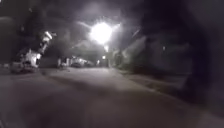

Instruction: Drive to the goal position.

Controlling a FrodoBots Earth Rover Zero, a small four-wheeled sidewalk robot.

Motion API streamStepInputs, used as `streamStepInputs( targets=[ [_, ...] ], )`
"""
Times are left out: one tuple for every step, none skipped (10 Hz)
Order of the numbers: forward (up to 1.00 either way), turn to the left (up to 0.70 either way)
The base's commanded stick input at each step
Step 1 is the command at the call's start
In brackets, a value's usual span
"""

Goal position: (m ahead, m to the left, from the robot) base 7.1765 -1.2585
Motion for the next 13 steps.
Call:
streamStepInputs(
  targets=[
    [0.70,0.00],
    [0.70,0.00],
    [0.70,0.00],
    [0.70,0.00],
    [0.70,0.00],
    [0.70,0.00],
    [0.70,0.00],
    [0.70,0.00],
    [0.70,0.00],
    [0.70,0.00],
    [0.70,0.00],
    [0.70,0.00],
    [0.70,0.00]
  ],
)
